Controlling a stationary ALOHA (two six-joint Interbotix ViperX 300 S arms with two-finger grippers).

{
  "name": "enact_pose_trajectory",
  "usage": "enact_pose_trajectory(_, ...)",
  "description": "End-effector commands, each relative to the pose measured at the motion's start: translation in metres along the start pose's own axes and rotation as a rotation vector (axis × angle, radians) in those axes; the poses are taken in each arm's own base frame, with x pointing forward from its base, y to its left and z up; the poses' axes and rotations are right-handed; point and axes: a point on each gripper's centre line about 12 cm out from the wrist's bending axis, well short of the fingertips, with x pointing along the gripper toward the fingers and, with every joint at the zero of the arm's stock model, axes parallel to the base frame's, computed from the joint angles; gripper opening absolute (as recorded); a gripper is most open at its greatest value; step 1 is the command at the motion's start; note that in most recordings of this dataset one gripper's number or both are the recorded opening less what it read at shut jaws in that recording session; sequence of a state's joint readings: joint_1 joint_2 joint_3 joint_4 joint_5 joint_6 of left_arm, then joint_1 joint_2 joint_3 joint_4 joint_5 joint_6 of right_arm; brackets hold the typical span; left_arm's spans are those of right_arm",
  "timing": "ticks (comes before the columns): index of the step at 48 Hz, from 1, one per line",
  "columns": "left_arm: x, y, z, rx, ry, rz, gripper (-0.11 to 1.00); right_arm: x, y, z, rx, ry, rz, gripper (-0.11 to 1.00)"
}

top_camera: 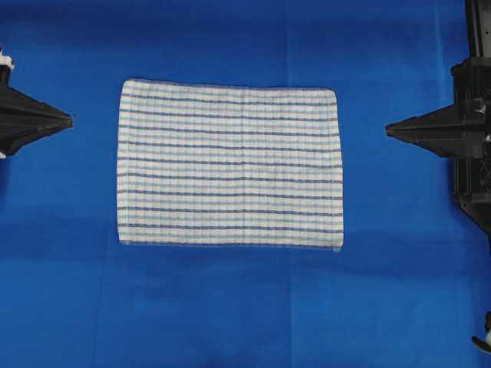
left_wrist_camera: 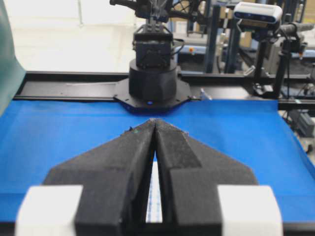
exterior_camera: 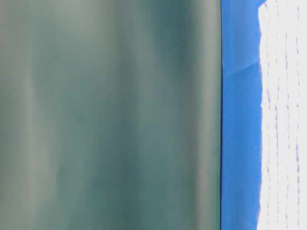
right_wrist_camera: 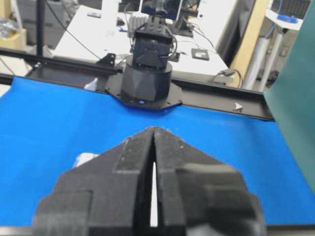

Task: Fold the blue towel.
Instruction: 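Move both grippers to the towel's top corners and pinch them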

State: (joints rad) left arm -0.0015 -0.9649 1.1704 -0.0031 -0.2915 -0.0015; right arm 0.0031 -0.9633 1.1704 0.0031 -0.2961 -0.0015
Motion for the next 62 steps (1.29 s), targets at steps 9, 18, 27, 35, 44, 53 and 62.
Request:
enact_pose_trajectory(9,0.004,-0.001,-0.005,-0.032,0.026,-0.001,0.0,0.013,0.0,-0.016,0.016,0.097,-0.002,0.0)
enact_pose_trajectory(18,0.01,0.006,-0.03,-0.039,0.118,0.033,0.0,0.025,-0.007,-0.042,0.067,0.191,-0.047,0.0)
enact_pose_trajectory(27,0.018,0.013,-0.056,-0.052,0.199,0.071,0.01,0.037,-0.021,-0.071,0.111,0.285,-0.124,0.02)
enact_pose_trajectory(35,0.023,0.022,-0.081,-0.061,0.279,0.111,0.26,0.044,-0.036,-0.096,0.142,0.36,-0.195,0.3)
enact_pose_trajectory(44,0.027,0.04,-0.103,-0.073,0.357,0.19,0.77,0.046,-0.06,-0.123,0.176,0.434,-0.304,0.75)
enact_pose_trajectory(53,0.024,0.07,-0.125,-0.095,0.429,0.313,0.74,0.044,-0.085,-0.145,0.187,0.474,-0.402,0.72)
enact_pose_trajectory(62,0.022,0.092,-0.148,-0.116,0.487,0.403,0.73,0.039,-0.103,-0.167,0.207,0.526,-0.481,0.72)
